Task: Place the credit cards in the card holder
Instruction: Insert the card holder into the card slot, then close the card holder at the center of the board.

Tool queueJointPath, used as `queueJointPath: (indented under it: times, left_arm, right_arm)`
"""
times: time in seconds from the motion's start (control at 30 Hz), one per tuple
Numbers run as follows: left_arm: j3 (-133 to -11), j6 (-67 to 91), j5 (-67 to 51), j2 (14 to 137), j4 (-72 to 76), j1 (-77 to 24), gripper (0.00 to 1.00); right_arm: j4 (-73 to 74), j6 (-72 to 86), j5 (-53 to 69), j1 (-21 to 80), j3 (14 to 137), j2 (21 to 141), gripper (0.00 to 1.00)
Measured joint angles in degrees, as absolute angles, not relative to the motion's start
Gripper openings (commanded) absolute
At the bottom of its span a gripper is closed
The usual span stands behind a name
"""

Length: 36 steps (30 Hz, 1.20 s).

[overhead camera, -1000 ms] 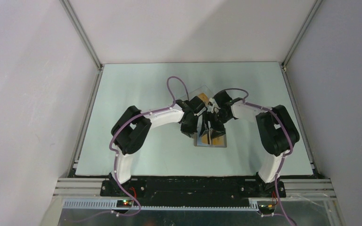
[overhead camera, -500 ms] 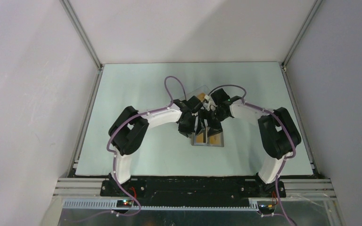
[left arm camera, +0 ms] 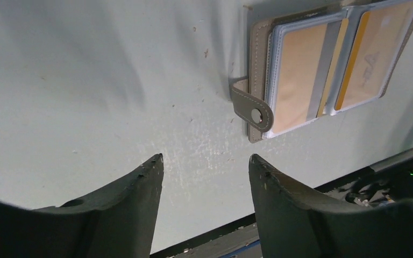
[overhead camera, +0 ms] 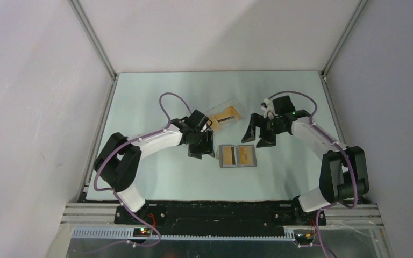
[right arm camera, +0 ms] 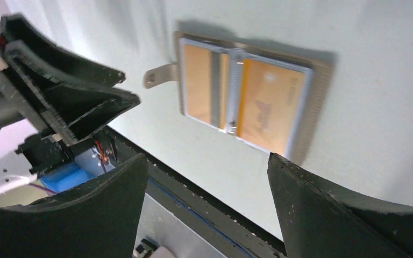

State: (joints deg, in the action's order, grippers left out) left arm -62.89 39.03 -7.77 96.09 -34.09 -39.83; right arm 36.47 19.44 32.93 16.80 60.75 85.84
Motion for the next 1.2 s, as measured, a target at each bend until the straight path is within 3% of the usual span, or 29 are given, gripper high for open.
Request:
queueJointPath:
  times: [0.27, 0.63, 0.77, 1.0, 1.2]
  left_arm:
    - [-56.1, 43.8, -16.3, 95.9, -24.3, -38.5, 0.66]
    - [-52.7, 48.6, -19.9, 96.7, -14.6, -38.4, 0.65]
    - [-52.6, 49.6, -19.9, 99.1, -11.5, -38.4, 0.58]
    - [-51.6, 51.2, -18.2, 99.7, -9.9, -38.3, 0.35]
    - [-51.1, 51.7, -17.7, 99.7, -9.9, -37.7, 0.33]
  right_arm:
    - [37.6, 19.3, 34.2, 5.8, 55.7, 89.7, 0.85]
    - [35.3, 19.6, 39.7, 7.8, 54.2, 100.1, 0.84]
    - [33.5, 21.0, 42.9, 9.8, 54.2, 101.7, 0.83]
    - [30.0, 22.7, 44.5, 13.3, 54.2, 102.0, 0.82]
    - [26.9, 25.2, 45.7, 15.4, 54.2, 100.5, 0.82]
